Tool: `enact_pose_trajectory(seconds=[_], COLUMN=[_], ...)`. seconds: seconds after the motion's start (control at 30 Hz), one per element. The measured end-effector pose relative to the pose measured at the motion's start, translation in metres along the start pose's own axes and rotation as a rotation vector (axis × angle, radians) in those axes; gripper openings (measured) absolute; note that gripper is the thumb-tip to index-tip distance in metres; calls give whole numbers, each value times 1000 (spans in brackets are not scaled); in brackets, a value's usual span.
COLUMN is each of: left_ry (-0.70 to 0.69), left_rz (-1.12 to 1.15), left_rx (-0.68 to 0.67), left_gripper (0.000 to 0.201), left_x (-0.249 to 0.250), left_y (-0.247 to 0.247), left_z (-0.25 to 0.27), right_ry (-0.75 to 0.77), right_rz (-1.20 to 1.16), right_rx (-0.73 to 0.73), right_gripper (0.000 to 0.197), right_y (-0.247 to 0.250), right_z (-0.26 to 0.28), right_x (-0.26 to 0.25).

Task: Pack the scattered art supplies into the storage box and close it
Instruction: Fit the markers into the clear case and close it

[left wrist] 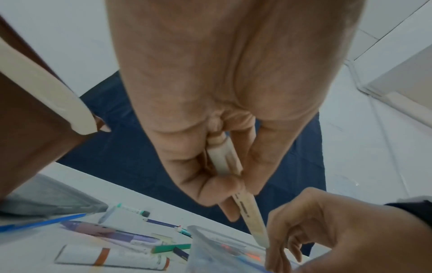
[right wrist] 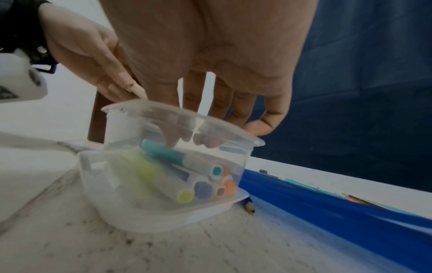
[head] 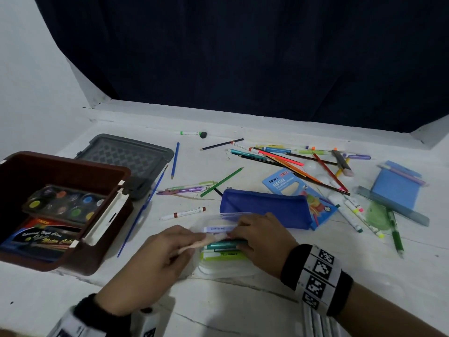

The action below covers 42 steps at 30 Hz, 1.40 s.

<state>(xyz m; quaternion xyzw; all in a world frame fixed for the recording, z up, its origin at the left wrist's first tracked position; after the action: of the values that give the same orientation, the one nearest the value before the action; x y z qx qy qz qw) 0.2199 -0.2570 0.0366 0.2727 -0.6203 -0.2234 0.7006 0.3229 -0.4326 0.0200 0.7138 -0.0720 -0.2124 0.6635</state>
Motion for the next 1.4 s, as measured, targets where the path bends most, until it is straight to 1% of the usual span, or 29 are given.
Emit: enact_pose_trajectory(seconds=[0.03, 0.1, 0.2, 0.27, 0.37, 0.43, 0.53, 0.67, 0.73, 0.77, 0.8, 0.83, 0.87, 0.93, 0.97, 1.0, 1.03, 1.1, 1.17, 1.2, 1.3, 1.4], left_ry=[-23, -42, -14, -2, -14, 14, 88, 152, 201, 212, 197, 153, 74, -104, -168, -214, -248, -283, -319, -333, -331, -308], left_rz=[-6, 52, 255, 447, 655, 784, 900, 1054, 1092, 1052, 946, 767, 541, 71, -88, -200, -282, -374, -479, -518, -559, -609], left_rx=[7, 57, 148, 188, 217, 187, 66, -55, -93, -122, -150, -162, -171, -152, -142, -142, -148, -153, -99, -75, -17, 23], left_gripper=[36, 27, 19, 21, 19, 21, 39, 40, 35, 32, 29, 26, 28, 38, 36, 31, 26, 27, 29, 26, 16, 15], left_x=[4, 12, 17, 19, 23, 21, 18, 25, 29, 30, 32, 34, 37, 38, 36, 34, 33, 32, 33, 35, 41, 45], left_y=[0, 4, 14, 19, 20, 18, 9, -5, -13, -18, -23, -28, -34, -47, -52, -57, -60, -65, -68, -70, -76, -81], left_z=[-2, -5, -10, -13, -18, -22, -31, -41, -46, -48, -50, -52, -53, -51, -50, -49, -49, -49, -51, -51, -54, -56], right_ry=[-13, -57, -133, -160, -189, -191, -195, -193, -182, -175, -171, -171, -171, -174, -175, -174, -171, -167, -172, -173, -164, -149], right_rz=[-31, -76, -146, -184, -230, -273, -292, -299, -284, -271, -260, -254, -249, -248, -250, -250, -249, -252, -260, -266, -283, -285], right_rx=[37, 123, 208, 219, 159, 139, 90, 34, 14, 2, -6, -11, -13, -10, -10, -10, -11, 12, 43, 53, 65, 74], right_gripper=[29, 24, 24, 30, 32, 31, 31, 29, 26, 26, 26, 27, 28, 30, 31, 32, 33, 35, 36, 36, 36, 32], right_y=[3, 7, 11, 11, 7, 4, 1, 0, 1, 1, 2, 1, 2, 2, 2, 3, 3, 4, 4, 4, 4, 4], right_z=[3, 9, 21, 26, 29, 28, 26, 23, 22, 21, 20, 20, 19, 18, 18, 17, 17, 17, 18, 18, 17, 17], right_x=[3, 13, 29, 35, 38, 37, 34, 32, 32, 32, 32, 32, 33, 35, 36, 37, 38, 41, 43, 43, 43, 42])
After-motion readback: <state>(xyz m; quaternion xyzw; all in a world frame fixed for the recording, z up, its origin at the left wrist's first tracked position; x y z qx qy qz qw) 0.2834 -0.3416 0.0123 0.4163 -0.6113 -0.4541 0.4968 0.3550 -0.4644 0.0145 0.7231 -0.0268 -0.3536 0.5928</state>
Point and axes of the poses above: each hand's wrist, its own z-axis away from the middle knuckle, its own y-axis out of the back of the hand, x = y × z, the point moved 5 cm from there along -z, towards the middle knuckle, and after that the axes turned 13 degrees about y, right-handed, at the moved point
